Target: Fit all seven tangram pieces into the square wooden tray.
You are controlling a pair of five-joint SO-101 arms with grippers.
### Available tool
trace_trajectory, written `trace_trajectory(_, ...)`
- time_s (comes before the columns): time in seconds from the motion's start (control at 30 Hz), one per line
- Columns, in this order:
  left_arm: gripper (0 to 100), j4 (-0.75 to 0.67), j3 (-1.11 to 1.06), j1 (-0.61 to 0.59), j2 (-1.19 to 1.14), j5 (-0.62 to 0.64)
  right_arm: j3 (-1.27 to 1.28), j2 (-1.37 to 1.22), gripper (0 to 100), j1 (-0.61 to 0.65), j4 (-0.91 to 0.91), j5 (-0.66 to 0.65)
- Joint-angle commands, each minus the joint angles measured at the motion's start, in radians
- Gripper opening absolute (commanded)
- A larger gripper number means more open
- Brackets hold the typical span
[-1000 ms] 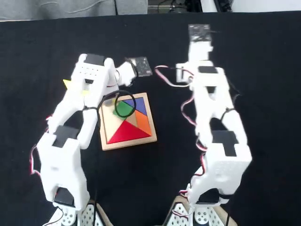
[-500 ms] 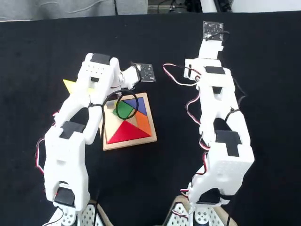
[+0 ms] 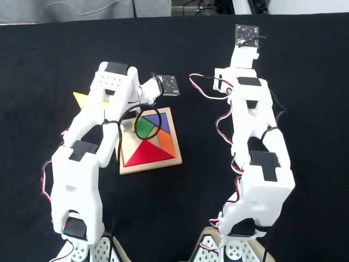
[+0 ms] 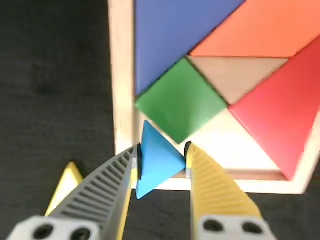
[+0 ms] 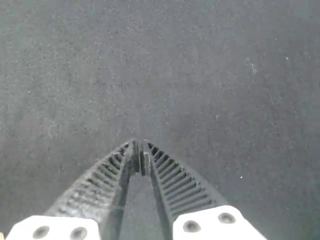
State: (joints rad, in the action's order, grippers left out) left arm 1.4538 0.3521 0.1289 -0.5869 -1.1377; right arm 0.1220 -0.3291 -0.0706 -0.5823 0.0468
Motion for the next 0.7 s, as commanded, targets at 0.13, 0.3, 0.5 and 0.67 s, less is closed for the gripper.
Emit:
trace_trajectory(0.13, 14, -0.020, 0.031, -0.024, 0.015, 0.014, -0.015, 0.028, 1.5, -0.003, 0.020, 0.011)
trace_trajectory(0.3, 21, -0.020, 0.031, -0.022, 0.015, 0.086, -0.015, 0.028, 1.5, -0.003, 0.020, 0.011)
trace_trajectory(0.5, 21, 0.012, 0.031, -0.022, 0.015, 0.032, -0.015, 0.028, 1.5, -0.003, 0.020, 0.011)
trace_trajectory(0.67, 21, 0.006, 0.041, -0.041, 0.015, 0.023, -0.015, 0.028, 1.5, -0.003, 0.020, 0.011)
